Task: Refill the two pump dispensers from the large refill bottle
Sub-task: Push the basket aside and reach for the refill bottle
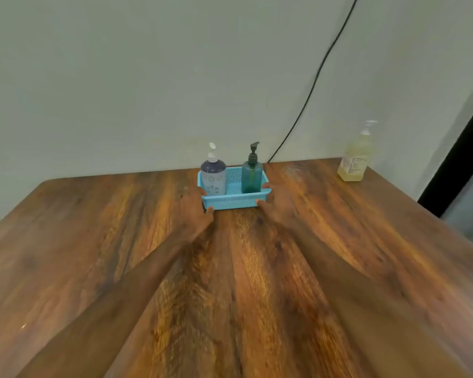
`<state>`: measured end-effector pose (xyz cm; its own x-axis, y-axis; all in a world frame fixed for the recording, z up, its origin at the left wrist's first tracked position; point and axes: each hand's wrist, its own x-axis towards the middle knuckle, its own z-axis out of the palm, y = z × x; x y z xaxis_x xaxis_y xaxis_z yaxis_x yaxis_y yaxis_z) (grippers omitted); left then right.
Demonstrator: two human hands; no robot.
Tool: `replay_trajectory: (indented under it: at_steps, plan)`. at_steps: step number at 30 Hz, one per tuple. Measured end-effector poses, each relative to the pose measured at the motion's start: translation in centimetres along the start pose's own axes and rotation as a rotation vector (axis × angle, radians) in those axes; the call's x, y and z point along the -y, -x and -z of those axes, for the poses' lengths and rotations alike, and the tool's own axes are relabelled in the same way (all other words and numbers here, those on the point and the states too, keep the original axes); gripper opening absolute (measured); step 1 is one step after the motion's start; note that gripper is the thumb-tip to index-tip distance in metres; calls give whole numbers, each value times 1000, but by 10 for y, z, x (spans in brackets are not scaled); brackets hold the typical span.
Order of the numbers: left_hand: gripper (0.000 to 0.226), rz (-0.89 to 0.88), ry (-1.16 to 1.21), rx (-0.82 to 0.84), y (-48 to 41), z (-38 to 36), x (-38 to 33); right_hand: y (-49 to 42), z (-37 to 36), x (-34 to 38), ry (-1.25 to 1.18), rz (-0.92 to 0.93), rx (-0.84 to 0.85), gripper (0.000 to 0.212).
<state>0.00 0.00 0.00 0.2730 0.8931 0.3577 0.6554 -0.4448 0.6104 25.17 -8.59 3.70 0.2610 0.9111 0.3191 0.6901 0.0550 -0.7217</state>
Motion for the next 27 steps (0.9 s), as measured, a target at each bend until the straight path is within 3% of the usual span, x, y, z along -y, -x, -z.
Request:
replay_trajectory:
  at_steps: [7,17,27]
  plan:
    - [27,46,-53,-15,9,17,-31,-9,-13,-4,56,-48,-34,20]
    - [21,51,32,-37,68,29,-46,41,9,-12,35,-1,-58,18]
    - [24,81,120,-28,171,63,-78,160,47,18,14,-24,-36,20]
